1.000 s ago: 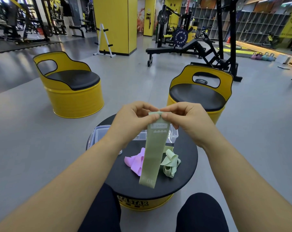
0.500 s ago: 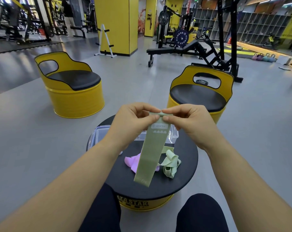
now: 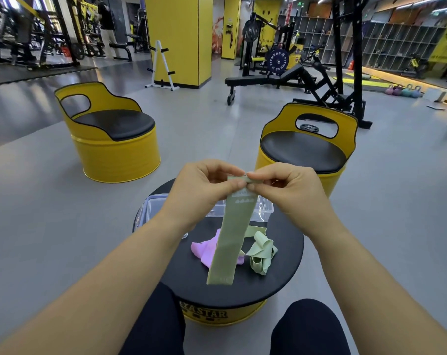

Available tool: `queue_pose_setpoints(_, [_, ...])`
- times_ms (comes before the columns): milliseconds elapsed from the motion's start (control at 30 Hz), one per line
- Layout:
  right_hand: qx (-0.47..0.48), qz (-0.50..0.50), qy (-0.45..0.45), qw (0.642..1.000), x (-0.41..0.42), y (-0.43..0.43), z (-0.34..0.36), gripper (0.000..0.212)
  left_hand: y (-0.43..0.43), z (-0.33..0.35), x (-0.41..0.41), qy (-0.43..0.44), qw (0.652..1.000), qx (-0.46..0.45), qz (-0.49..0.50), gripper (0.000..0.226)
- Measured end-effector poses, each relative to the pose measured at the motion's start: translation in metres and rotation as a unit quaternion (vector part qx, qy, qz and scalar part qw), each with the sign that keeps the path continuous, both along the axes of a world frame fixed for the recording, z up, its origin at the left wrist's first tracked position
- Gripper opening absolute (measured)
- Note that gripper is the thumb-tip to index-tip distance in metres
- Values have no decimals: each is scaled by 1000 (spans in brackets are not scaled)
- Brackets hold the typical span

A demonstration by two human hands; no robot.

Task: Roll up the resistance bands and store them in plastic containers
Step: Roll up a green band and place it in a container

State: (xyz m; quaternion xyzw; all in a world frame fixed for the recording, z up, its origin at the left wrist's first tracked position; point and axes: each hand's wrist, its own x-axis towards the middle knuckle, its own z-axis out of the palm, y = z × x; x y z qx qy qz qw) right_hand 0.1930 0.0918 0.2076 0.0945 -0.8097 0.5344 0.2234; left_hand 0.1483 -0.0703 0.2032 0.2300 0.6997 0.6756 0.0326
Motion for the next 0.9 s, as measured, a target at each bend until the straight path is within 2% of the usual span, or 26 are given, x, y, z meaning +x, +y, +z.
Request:
queue_pose_setpoints(267, [-27, 4, -63, 998, -1, 4, -3, 24, 5, -1, 0, 13, 999, 0, 32, 16])
queue_pose_setpoints(467, [-15, 9, -49, 999, -2, 3, -3, 9, 8, 0, 1, 33, 999, 5, 43, 17])
queue_pose_setpoints(800, [-75, 40, -45, 995, -1, 6, 2, 13, 10, -2, -1, 31, 999, 1, 11, 20])
queue_pose_setpoints(900, [-97, 31, -46, 994, -2, 8, 3, 16, 9, 0, -1, 29, 999, -13, 7, 14])
